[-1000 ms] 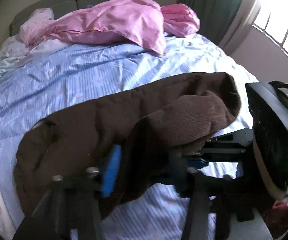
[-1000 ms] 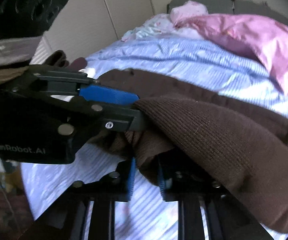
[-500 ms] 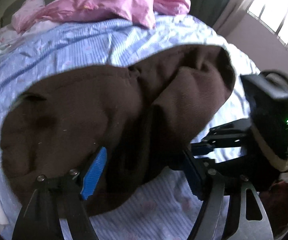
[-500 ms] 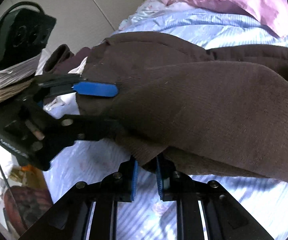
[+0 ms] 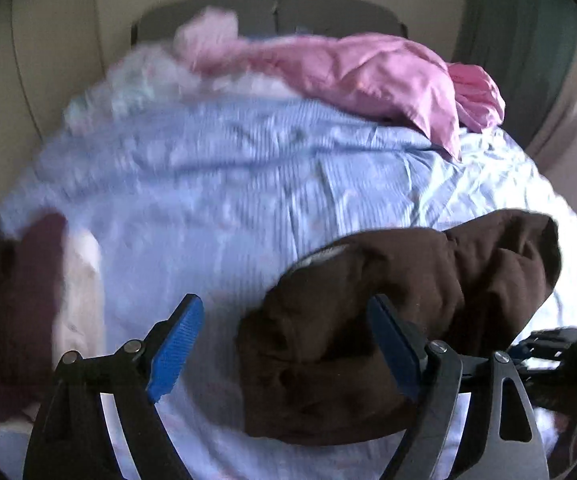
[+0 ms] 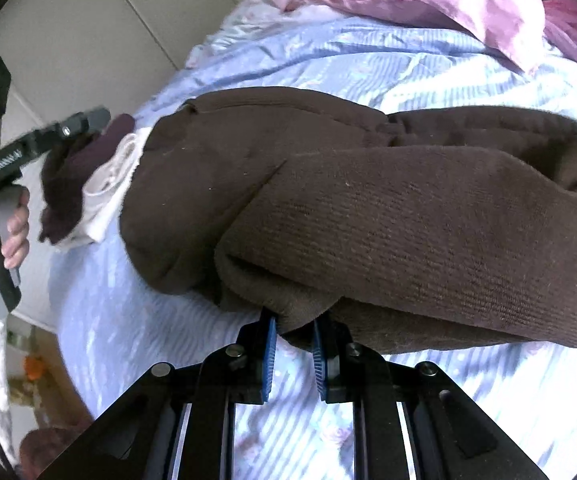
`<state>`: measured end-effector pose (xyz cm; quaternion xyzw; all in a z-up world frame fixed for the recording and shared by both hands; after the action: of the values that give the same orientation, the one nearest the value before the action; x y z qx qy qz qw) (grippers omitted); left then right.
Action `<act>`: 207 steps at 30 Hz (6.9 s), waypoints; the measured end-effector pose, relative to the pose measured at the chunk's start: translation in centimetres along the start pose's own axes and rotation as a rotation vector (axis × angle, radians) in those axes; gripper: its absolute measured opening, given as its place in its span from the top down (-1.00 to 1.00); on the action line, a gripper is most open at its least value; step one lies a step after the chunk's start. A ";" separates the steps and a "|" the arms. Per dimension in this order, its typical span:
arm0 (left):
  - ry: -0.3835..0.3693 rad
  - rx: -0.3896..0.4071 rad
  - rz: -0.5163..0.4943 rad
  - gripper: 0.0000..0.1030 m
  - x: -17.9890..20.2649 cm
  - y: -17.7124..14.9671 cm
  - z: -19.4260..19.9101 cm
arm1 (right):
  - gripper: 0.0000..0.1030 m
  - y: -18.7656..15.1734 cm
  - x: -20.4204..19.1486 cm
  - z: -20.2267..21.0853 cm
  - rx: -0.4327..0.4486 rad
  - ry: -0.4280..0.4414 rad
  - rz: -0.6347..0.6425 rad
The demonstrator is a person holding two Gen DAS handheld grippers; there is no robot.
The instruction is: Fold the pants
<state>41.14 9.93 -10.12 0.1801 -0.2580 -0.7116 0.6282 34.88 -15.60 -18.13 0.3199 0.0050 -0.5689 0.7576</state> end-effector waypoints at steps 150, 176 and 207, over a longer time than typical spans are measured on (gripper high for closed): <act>0.246 0.265 -0.286 -0.52 25.1 -5.3 -1.2 | -0.86 -2.4 26.6 13.2 0.593 0.016 -0.672; -0.101 -0.008 -0.143 0.91 26.0 -3.2 -9.2 | 0.42 -3.3 27.3 13.4 0.585 0.027 -0.714; 0.088 -0.014 -0.060 -0.24 13.0 -4.1 6.1 | 0.48 2.5 11.5 19.5 0.553 -0.360 -0.354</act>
<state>32.46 -1.72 -6.79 0.2143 -0.2195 -0.7232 0.6188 34.14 -34.67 -5.67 0.4015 -0.2267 -0.7179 0.5215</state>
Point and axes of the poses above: each gripper's, at about its wrist camera, not at the fingertips, and z roughly against the way its jaws point, x to its right, y to its top, the point moved 1 cm from there along -z, roughly the way its jaws point, and after that the axes turned 4 degrees about y, right-handed, at the moved point
